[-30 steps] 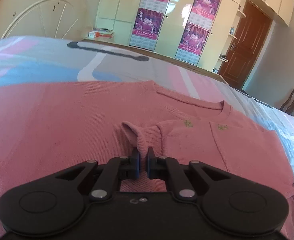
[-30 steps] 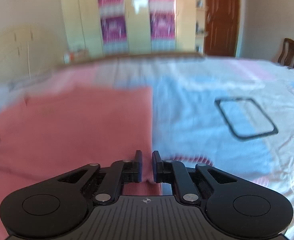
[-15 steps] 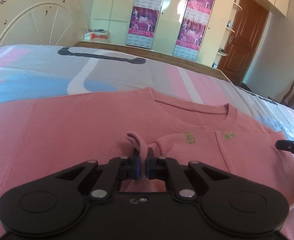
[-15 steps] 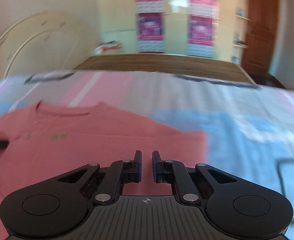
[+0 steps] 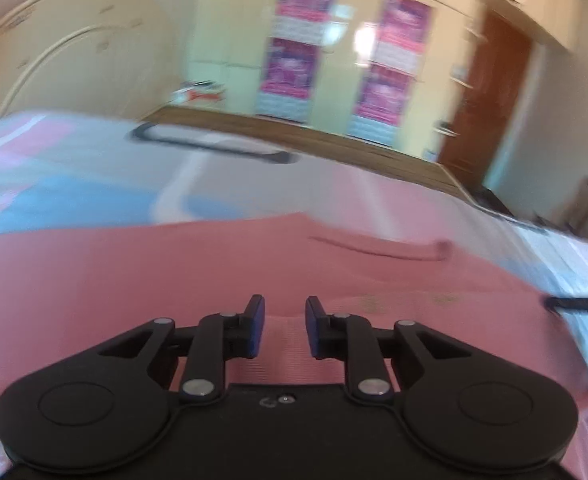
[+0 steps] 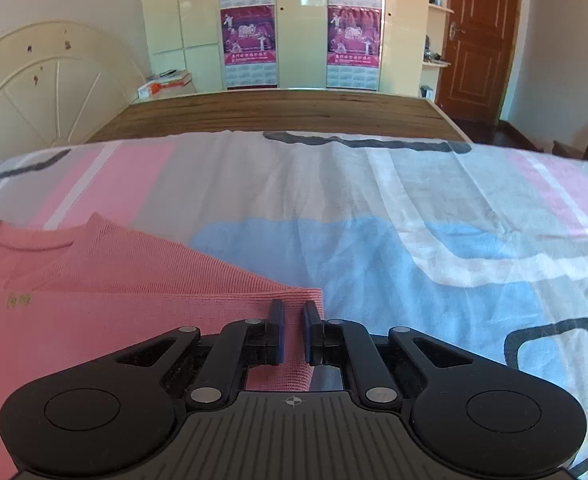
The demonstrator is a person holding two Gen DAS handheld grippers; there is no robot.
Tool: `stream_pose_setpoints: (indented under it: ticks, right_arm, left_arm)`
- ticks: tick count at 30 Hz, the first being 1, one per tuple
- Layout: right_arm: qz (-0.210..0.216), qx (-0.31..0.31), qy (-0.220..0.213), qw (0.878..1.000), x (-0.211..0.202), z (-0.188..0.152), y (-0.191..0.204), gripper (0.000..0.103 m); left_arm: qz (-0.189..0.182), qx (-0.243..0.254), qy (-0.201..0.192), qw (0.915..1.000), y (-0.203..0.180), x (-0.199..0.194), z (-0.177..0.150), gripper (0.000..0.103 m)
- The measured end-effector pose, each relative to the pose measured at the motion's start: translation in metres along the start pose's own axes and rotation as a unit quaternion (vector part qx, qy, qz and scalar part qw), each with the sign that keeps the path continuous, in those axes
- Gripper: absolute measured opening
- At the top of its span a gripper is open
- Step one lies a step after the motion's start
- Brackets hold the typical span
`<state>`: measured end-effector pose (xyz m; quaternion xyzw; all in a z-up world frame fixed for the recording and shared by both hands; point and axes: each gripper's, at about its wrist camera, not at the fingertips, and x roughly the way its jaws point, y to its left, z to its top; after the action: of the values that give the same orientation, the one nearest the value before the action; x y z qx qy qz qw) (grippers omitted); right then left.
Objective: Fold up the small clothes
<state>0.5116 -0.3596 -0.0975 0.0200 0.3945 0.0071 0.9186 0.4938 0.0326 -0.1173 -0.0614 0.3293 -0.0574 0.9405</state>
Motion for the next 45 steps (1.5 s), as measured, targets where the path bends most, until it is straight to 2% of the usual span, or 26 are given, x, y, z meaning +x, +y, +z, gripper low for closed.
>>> stream_pose_setpoints:
  ticks: [3, 5, 7, 12, 14, 16, 18, 20, 22, 24, 27, 30, 33, 36, 38, 40, 43, 44, 45]
  right_arm:
    - [0.004, 0.005, 0.005, 1.000, -0.008, -0.004, 0.002, 0.008]
    - [0.010, 0.005, 0.010, 1.000, -0.019, -0.012, 0.003, 0.008]
    - [0.015, -0.003, 0.016, 1.000, -0.037, -0.030, 0.005, 0.008]
    - [0.004, -0.022, 0.013, 1.000, -0.085, -0.082, 0.010, 0.008]
    - [-0.011, -0.029, 0.005, 1.000, -0.098, -0.086, 0.016, 0.008]
    - [0.011, -0.017, -0.010, 1.000, -0.110, -0.089, 0.023, 0.008]
    - [0.037, -0.025, -0.020, 0.999, -0.119, -0.093, 0.037, 0.008]
    - [0.039, -0.047, -0.002, 0.998, -0.115, -0.101, 0.047, 0.008]
    - [0.011, -0.038, 0.004, 0.999, -0.110, -0.105, 0.038, 0.008]
    - [0.000, -0.018, 0.006, 1.000, -0.114, -0.103, 0.025, 0.001]
    - [-0.018, -0.042, 0.002, 0.999, -0.120, -0.099, 0.031, 0.001]
    - [0.016, -0.028, -0.018, 0.999, -0.126, -0.096, 0.040, 0.001]
    - [-0.009, -0.025, 0.019, 0.999, -0.110, -0.106, 0.037, 0.001]
    - [0.003, -0.011, 0.005, 1.000, -0.121, -0.100, 0.036, 0.001]
    - [0.011, -0.012, -0.010, 1.000, -0.126, -0.100, 0.034, 0.001]
    - [0.009, -0.016, 0.026, 0.999, -0.113, -0.104, 0.034, 0.001]
    - [0.011, -0.026, 0.012, 1.000, -0.122, -0.103, 0.036, 0.001]
    - [0.017, -0.024, 0.001, 1.000, -0.126, -0.104, 0.035, 0.001]
    - [0.021, -0.023, 0.001, 1.000, -0.126, -0.106, 0.033, 0.001]
  left_arm:
    - [-0.021, 0.042, 0.035, 0.9983, -0.026, 0.011, -0.009, 0.017]
    - [-0.013, 0.048, 0.052, 0.9974, -0.029, 0.019, -0.021, 0.014]
    - [0.002, 0.051, 0.043, 0.9978, -0.025, 0.017, -0.029, 0.013]
    - [0.001, 0.057, 0.043, 0.9974, -0.024, 0.008, -0.028, 0.012]
    - [-0.017, 0.059, 0.027, 0.9977, -0.034, -0.005, -0.026, 0.011]
    - [-0.031, 0.067, 0.015, 0.9972, -0.047, -0.016, -0.031, 0.011]
    - [-0.048, 0.073, 0.020, 0.9960, -0.059, -0.017, -0.038, 0.013]
    - [-0.039, 0.083, 0.040, 0.9950, -0.064, -0.011, -0.046, 0.013]
    - [-0.024, 0.064, 0.057, 0.9960, -0.052, -0.005, -0.053, 0.010]
    - [-0.009, 0.044, 0.053, 0.9976, -0.036, -0.011, -0.054, 0.004]
    - [-0.007, 0.040, 0.053, 0.9978, -0.031, -0.017, -0.052, 0.002]
    - [0.001, 0.062, 0.044, 0.9971, -0.045, -0.022, -0.052, 0.011]
    - [0.011, 0.054, 0.058, 0.9968, -0.045, -0.018, -0.056, 0.010]
    - [0.016, 0.043, 0.024, 0.9987, -0.046, -0.035, -0.056, 0.010]
    - [0.037, 0.041, 0.048, 0.9973, -0.043, -0.027, -0.058, 0.010]
    - [0.043, 0.043, 0.050, 0.9969, -0.041, -0.023, -0.059, 0.011]
    - [0.055, 0.039, 0.038, 0.9970, -0.047, -0.033, -0.051, 0.012]
    - [0.064, 0.044, 0.043, 0.9960, -0.049, -0.033, -0.052, 0.017]
    - [0.071, 0.046, 0.065, 0.9943, -0.049, -0.027, -0.053, 0.017]
